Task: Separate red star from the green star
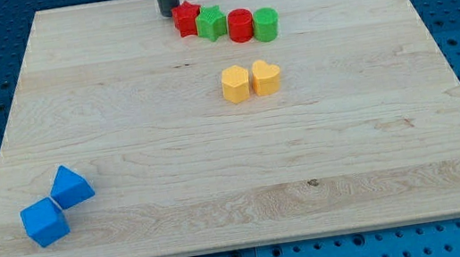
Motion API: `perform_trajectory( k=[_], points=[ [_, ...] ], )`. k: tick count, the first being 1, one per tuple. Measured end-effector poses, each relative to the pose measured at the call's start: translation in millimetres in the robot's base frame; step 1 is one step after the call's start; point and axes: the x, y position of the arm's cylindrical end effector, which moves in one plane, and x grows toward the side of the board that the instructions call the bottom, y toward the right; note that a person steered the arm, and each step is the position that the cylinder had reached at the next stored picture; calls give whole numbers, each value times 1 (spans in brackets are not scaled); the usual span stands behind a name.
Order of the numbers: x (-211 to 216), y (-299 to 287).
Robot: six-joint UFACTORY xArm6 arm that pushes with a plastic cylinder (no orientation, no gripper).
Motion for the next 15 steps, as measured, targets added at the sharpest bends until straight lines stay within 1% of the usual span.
perform_trajectory(
  k=[1, 2, 4, 5, 6, 8, 9, 11, 13, 15],
  points=[
    [-3, 1],
    [-24, 18],
    [-29, 37],
    [-23, 37],
    [-6, 33],
    [3, 27],
    [17, 26],
    [22, 26],
    [47, 22],
    [52, 22]
  ],
)
